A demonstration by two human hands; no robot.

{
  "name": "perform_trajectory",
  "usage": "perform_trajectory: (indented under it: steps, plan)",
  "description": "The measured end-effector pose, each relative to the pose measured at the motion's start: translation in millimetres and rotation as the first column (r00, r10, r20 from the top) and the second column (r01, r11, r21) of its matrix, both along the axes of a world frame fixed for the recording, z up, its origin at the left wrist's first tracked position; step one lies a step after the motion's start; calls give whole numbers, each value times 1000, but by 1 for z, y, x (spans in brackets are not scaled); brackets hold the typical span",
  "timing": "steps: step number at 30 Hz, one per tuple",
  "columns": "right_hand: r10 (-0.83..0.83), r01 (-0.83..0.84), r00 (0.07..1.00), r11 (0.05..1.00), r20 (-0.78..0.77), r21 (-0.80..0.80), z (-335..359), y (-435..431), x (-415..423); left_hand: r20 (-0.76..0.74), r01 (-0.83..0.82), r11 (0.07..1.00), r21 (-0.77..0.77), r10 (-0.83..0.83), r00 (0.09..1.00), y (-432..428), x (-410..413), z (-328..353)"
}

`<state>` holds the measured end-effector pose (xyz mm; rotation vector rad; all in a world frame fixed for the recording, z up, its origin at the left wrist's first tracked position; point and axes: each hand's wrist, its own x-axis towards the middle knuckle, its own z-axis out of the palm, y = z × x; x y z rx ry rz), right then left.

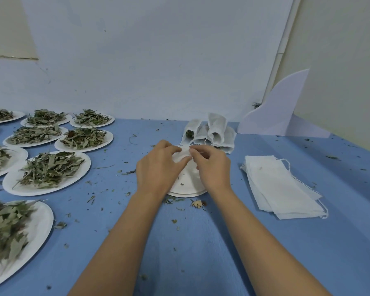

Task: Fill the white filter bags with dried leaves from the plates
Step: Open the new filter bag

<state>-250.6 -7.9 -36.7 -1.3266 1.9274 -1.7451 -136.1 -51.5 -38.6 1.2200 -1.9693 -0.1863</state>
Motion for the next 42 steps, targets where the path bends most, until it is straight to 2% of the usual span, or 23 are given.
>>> perform_trajectory:
  steps: [2, 5, 10, 12, 14, 15, 19, 22, 24, 27, 29, 32, 34, 36, 38, 40, 42]
  plan:
    - [-5, 5, 998, 1000, -56, 4, -1, 0, 0, 23, -61, 998, -28, 62, 998, -1, 1, -2]
    - [-43, 50, 982, 998, -185, 34, -2, 0, 0, -43, -85, 996, -20, 84, 996, -1, 2, -1]
    - [-15, 18, 985, 1000, -170, 16, -1, 1, 0, 30, -78, 987, -139, 83, 996, 0, -1, -3]
    - [10, -9, 988, 1000, -153, 8, -1, 0, 1, 105, -86, 980, -182, 106, 989, -1, -1, -5]
    - [28, -30, 994, 999, -108, -17, 0, 0, 3, 171, -93, 980, -178, 124, 977, -3, 1, -9]
    - [21, -23, 993, 1000, -115, -19, 1, 0, 3, 159, -109, 983, -146, 132, 978, -4, 3, -9]
    - [-28, 58, 953, 994, -303, 89, 0, 3, 0, -78, -192, 979, 67, 197, 977, -4, 11, -6]
    - [-90, 127, 937, 988, -337, 91, 1, 2, -2, -329, -14, 973, 231, 92, 940, -4, 9, 0]
    - [-109, 130, 962, 989, -251, 69, 3, 0, -4, -540, 157, 931, 329, 49, 840, -3, 6, 7]
    - [-84, 105, 978, 989, -192, 100, 1, -2, -7, -780, 439, 763, 474, 133, 611, 1, 4, 17]
    - [-77, 89, 986, 993, -150, 77, 0, -2, -8, -850, 594, 643, 484, 184, 493, 3, 4, 22]
    - [-95, 95, 995, 995, 9, -28, 3, -1, -7, -894, 746, 495, 445, 195, 403, 4, 4, 24]
    - [-102, 107, 991, 992, 86, -60, 7, 1, -9, -900, 782, 450, 430, 154, 407, 3, 4, 23]
    - [-60, 71, 979, 996, 196, -48, 10, 3, -9, -891, 769, 468, 435, 101, 443, 3, 2, 21]
    - [40, -37, 921, 999, 387, -14, 16, 5, -7, -878, 743, 505, 438, 63, 475, 3, 0, 20]
    - [141, -173, 788, 985, 599, -4, 23, 5, -6, -856, 706, 542, 455, 46, 515, 2, -1, 20]
    - [229, -305, 604, 951, 763, -44, 29, 5, -7, -839, 667, 573, 475, 68, 539, 0, 0, 20]
